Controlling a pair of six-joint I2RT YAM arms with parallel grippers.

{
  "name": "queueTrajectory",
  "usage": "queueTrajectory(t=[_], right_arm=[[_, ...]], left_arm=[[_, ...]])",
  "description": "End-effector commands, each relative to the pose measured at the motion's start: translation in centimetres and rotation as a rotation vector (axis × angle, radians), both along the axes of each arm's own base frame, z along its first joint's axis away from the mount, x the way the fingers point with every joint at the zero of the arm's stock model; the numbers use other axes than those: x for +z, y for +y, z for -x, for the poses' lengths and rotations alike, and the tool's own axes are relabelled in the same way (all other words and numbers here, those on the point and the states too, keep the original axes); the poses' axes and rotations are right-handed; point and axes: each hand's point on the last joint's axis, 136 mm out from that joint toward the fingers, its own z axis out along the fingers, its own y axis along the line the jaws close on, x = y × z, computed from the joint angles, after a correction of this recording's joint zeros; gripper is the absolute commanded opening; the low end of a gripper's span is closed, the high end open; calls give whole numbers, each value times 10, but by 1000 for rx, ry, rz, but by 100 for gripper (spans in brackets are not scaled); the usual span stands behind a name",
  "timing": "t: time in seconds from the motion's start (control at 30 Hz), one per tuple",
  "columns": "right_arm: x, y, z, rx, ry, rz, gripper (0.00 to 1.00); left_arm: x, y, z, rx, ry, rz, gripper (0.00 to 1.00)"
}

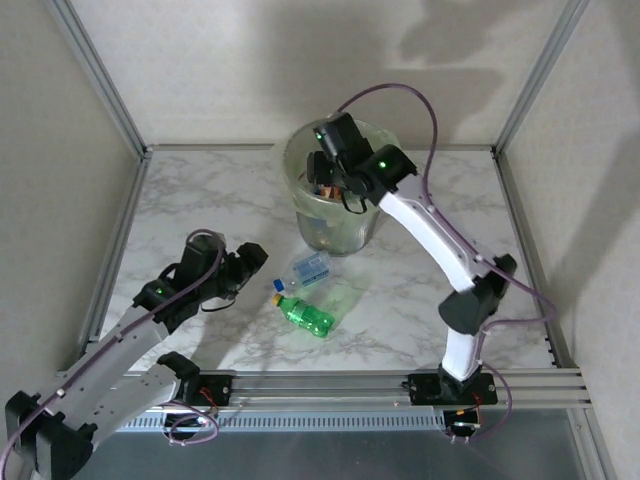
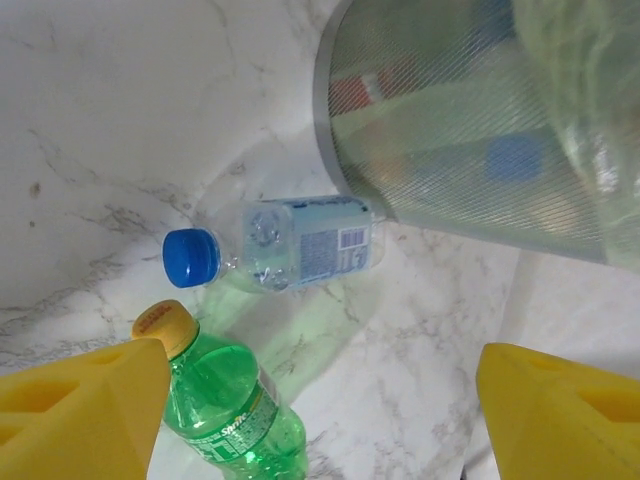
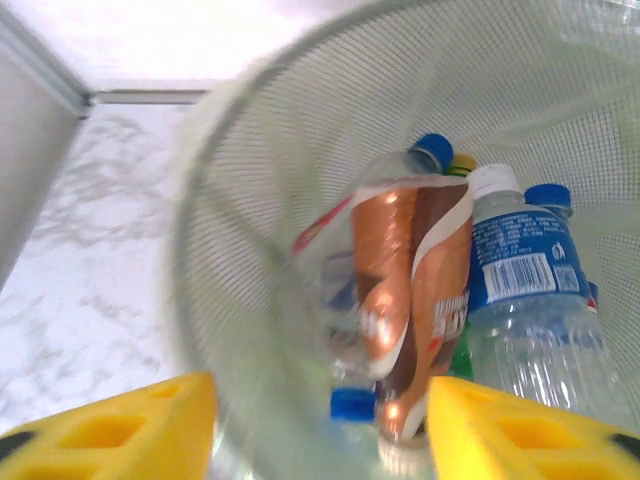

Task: Put the plastic bottles in the bin

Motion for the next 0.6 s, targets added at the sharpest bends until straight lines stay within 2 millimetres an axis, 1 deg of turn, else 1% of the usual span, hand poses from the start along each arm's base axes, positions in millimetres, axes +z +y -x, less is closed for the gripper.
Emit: queueTrajectory(t=[0.0,0.03,0.13,0.23,0.27,0.3,0.37,0.4,0.43,0.57], right_arm=[[15,-8,45,65,-28,-14,67],[12,-7,57,92,-14,-33,70],[-4,-7,89,147,27,-72,75],[-31,-11,111,189,91,-85,81],[-42,-10,119,218,123,-93,83],[-49,-8,128,257,152,-104,85],[-68,-1,147,343,212,-119,88],[-78,-1,154,364,230,-112,90],[-90,0,160,384,251,-103,91],[-134,4,177,443,325,-31,93]], left_arm=[[-11,-7,-3,-43,-19,-66,78],[-15,-8,-3,-62,-17,-90,79],[-17,-13,-7,-137,-61,-149,79],[-22,-22,-7,-208,-68,-173,78],[-24,-21,-5,-214,-56,-185,78],[-25,-19,-4,-209,-50,-194,78],[-28,-9,-3,-169,-33,-221,78],[-29,-2,-2,-136,-22,-228,79],[-29,3,-2,-103,-10,-222,80],[-24,14,-4,-19,4,-179,80]])
